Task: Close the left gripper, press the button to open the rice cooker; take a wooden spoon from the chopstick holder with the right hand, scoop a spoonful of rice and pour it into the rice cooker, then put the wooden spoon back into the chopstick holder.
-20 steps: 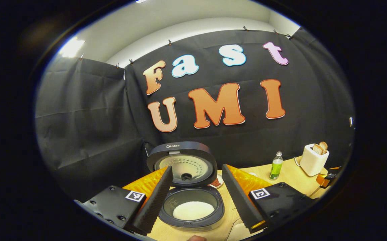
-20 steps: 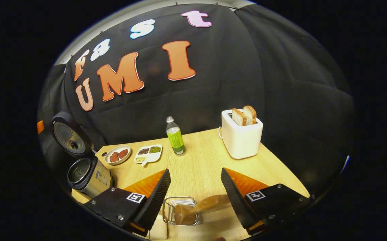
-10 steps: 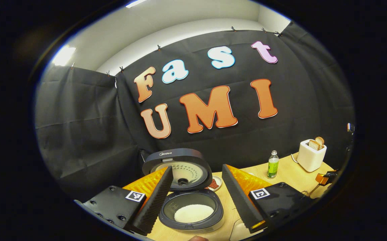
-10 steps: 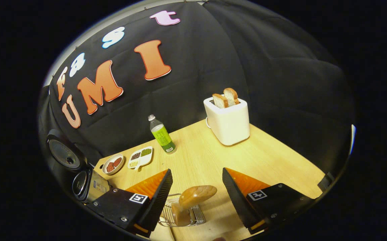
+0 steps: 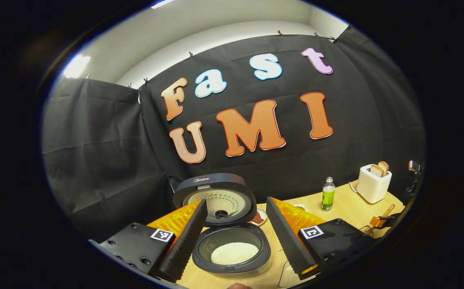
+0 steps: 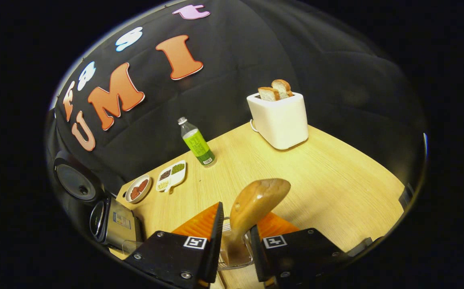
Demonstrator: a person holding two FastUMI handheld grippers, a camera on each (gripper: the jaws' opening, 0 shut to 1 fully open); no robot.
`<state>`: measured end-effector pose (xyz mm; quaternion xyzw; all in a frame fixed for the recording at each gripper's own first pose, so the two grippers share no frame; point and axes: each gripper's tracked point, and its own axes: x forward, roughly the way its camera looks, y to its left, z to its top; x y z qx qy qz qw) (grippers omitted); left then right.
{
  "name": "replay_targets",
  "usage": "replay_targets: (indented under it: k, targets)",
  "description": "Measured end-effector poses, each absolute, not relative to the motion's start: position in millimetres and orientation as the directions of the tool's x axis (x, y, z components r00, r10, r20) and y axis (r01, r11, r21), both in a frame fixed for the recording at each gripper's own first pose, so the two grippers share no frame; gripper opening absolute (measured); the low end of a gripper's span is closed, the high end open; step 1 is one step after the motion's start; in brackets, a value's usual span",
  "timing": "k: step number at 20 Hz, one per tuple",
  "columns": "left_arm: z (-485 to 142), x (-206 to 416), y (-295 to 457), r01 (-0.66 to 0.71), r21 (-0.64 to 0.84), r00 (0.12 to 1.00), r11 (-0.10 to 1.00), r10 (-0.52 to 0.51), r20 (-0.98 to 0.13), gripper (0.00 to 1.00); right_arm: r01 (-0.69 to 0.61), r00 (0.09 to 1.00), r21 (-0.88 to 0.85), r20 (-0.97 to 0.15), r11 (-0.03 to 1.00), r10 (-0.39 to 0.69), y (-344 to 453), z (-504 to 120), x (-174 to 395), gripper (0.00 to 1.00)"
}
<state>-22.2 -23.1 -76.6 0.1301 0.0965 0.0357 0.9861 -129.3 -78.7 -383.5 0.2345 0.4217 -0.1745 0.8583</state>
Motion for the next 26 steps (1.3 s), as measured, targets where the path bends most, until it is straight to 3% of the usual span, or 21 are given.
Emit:
replay_targets:
  k: [1,2,3,4,11,17,19,20,26]
  targets:
    - [-76,-23,-22,-0.045,0.272,0.979,0.961,0.097,-0.181,0.90,0.509,0.571,0.252,-0.815,0.823,-0.103,-80,-388,-128,0.33]
    - [-76,-24,-21,-0.043,0.280,0.979,0.959,0.096,-0.178,0.90,0.514,0.574,0.256,-0.812,0.819,-0.106,-79,-386,-127,0.17]
    - [-76,-26,-20,-0.044,0.288,0.980,0.957,0.098,-0.175,1.00,0.512,0.570,0.250,-0.815,0.821,-0.107,-79,-388,-124,0.20]
    - [-75,-28,-17,-0.047,0.294,0.980,0.955,0.101,-0.172,0.90,0.510,0.560,0.237,-0.821,0.827,-0.109,-78,-387,-128,0.19]
    - [-79,-33,-1,-0.073,0.279,0.979,0.958,0.122,-0.165,0.90,0.465,0.493,0.135,-0.860,0.875,-0.129,-70,-374,-133,0.14]
    - [-87,-36,20,-0.101,0.246,0.974,0.964,0.146,-0.172,0.89,0.421,0.574,0.134,-0.805,0.897,-0.150,-70,-326,-105,0.12]
    - [-89,-35,29,-0.111,0.237,0.974,0.965,0.154,-0.168,0.99,0.427,0.603,0.135,-0.779,0.894,-0.170,-72,-306,-99,0.12]
    - [-90,-37,31,-0.115,0.232,0.973,0.966,0.156,-0.167,0.90,0.426,0.614,0.138,-0.770,0.894,-0.174,-70,-296,-97,0.12]
    - [-98,-29,48,-0.120,0.201,0.973,0.972,0.155,-0.171,0.90,0.329,0.693,0.207,-0.715,0.921,-0.086,-27,-240,-86,0.12]
